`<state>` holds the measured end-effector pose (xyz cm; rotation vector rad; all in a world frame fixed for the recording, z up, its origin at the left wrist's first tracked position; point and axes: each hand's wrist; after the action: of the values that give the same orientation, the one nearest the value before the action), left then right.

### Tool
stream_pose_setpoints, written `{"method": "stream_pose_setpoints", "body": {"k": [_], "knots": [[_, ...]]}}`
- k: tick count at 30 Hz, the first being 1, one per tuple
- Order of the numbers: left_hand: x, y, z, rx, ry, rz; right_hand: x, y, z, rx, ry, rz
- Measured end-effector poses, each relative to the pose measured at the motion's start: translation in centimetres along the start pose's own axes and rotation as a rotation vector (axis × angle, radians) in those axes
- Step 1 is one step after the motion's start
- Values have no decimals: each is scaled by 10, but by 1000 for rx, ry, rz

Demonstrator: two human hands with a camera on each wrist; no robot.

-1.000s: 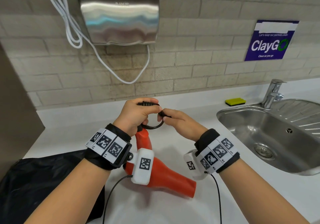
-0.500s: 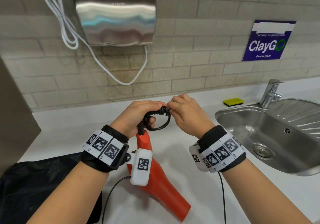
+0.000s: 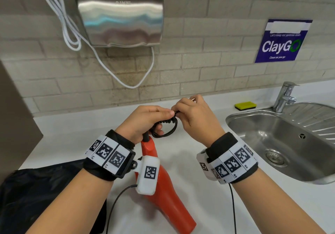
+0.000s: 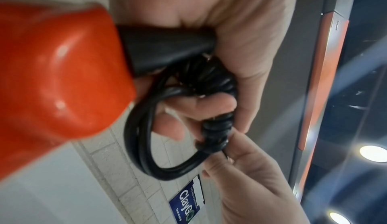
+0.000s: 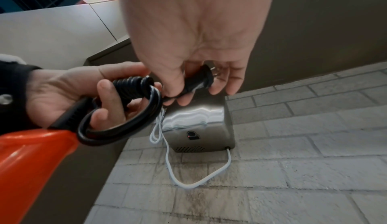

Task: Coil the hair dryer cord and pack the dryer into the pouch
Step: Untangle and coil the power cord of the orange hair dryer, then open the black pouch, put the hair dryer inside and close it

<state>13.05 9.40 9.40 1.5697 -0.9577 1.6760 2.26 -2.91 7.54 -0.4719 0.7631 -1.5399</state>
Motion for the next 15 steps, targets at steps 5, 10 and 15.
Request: {"method": "stream_pose_setpoints", "body": {"k": [5, 10, 15], "knots": [[2, 3, -2, -11, -64, 78, -5, -3, 0, -3, -145, -107], [4, 2, -3, 10, -66, 81, -5, -5, 1, -6, -71, 79], [1, -1, 1, 136, -66, 46, -4, -3, -14, -50, 442, 459]]}}
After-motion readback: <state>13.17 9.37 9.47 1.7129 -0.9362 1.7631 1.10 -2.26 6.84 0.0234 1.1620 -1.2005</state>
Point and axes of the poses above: each hand's wrist, its own z-axis towards the middle knuckle, its own y-axis out of the palm, x = y × z, and after that the axes turned 1 degree about x, right-handed
